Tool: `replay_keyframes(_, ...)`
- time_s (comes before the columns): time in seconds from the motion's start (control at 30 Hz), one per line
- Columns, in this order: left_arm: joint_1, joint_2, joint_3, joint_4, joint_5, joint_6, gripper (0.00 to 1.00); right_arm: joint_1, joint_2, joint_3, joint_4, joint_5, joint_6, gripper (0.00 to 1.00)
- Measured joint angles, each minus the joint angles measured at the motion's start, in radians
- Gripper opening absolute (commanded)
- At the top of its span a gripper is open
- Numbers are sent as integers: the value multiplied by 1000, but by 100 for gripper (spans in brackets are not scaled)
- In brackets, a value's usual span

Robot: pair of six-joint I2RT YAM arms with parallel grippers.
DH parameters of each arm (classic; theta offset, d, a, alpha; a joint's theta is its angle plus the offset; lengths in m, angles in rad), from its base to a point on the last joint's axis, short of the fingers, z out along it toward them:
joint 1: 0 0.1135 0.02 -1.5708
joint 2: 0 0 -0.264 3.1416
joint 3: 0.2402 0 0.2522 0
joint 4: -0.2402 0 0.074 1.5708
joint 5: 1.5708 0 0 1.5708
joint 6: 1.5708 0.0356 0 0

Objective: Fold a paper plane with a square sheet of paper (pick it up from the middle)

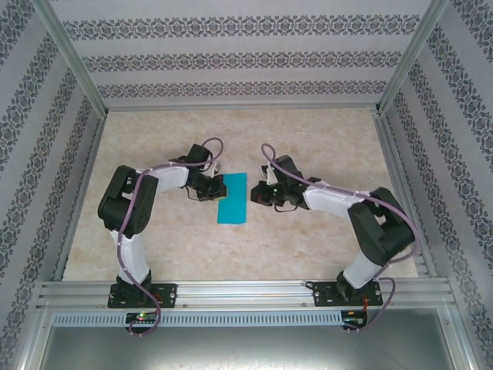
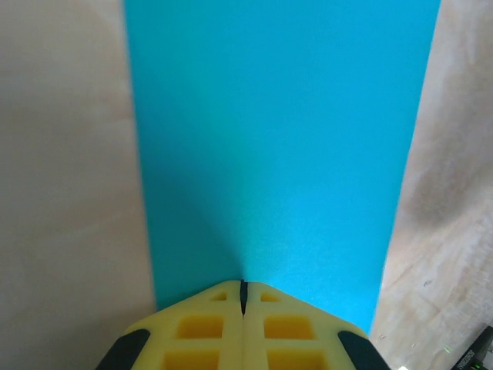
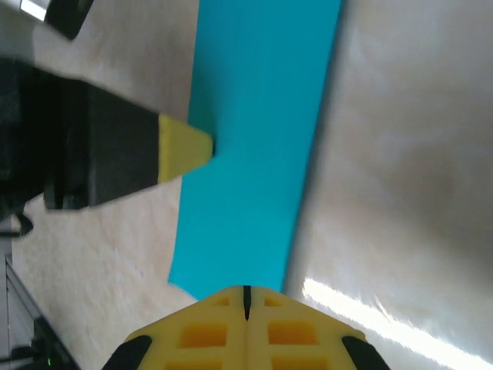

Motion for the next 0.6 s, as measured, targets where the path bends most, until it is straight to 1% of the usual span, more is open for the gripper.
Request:
replay_keyframes(0.2,2,-63,-14,3,11,8,1,9,152,113,67,-6,51,0)
replay_keyframes(0.27,2,-86,-31,33,29,0,1,10,191,143,68,-6,61,0)
replay_keyframes(0.5,-3,-110,-73,104,74,-46,1,9,279,208,66,-6,68,0)
replay_keyframes(0.6,-21,-103,-81,127,91,-69,0,8,296,224,66,-6,68,0)
